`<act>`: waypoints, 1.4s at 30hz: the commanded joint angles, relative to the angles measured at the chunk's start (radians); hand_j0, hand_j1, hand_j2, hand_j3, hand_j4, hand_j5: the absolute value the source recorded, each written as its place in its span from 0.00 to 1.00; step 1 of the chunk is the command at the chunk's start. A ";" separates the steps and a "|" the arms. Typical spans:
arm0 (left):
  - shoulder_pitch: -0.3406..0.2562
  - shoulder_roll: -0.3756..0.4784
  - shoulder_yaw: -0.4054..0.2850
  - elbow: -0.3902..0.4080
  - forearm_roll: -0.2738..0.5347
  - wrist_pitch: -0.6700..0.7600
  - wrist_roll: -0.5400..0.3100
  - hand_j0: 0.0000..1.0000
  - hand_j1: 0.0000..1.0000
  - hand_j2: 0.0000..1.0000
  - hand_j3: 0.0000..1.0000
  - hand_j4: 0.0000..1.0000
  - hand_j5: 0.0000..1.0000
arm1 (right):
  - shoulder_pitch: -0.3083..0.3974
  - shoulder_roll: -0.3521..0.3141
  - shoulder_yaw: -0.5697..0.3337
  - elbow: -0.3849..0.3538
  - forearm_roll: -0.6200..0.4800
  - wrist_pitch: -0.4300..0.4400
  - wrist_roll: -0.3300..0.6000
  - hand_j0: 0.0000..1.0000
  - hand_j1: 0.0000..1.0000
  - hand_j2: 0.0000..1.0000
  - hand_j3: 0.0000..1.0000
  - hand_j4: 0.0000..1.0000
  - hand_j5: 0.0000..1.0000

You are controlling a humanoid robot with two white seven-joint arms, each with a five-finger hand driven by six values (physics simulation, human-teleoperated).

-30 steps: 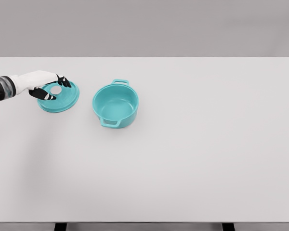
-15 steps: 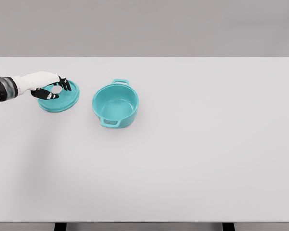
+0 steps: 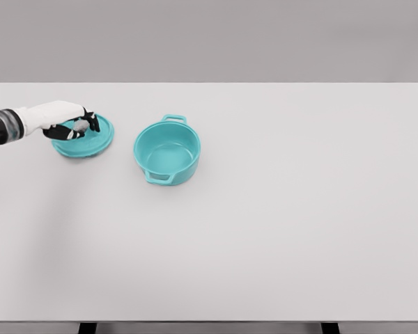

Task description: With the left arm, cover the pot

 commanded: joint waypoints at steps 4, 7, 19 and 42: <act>0.002 0.003 0.004 -0.055 0.006 0.003 0.000 0.52 0.52 0.52 0.52 0.52 0.52 | 0.000 0.000 0.000 0.000 0.000 0.000 0.000 1.00 1.00 1.00 1.00 1.00 1.00; 0.006 0.003 0.004 -0.092 0.008 0.003 0.000 0.52 0.52 0.52 0.52 0.52 0.52 | 0.000 0.000 0.000 0.000 0.000 0.000 0.000 1.00 1.00 1.00 1.00 1.00 1.00; 0.015 0.012 0.012 -0.221 0.018 0.003 0.000 0.52 0.52 0.52 0.52 0.52 0.52 | 0.000 0.000 0.000 0.001 0.000 0.000 0.000 1.00 1.00 1.00 1.00 1.00 1.00; 0.083 0.015 0.007 -0.434 0.057 0.003 0.000 0.53 0.53 0.53 0.53 0.53 0.53 | 0.000 0.000 0.000 0.000 0.000 0.000 0.000 1.00 1.00 1.00 1.00 1.00 1.00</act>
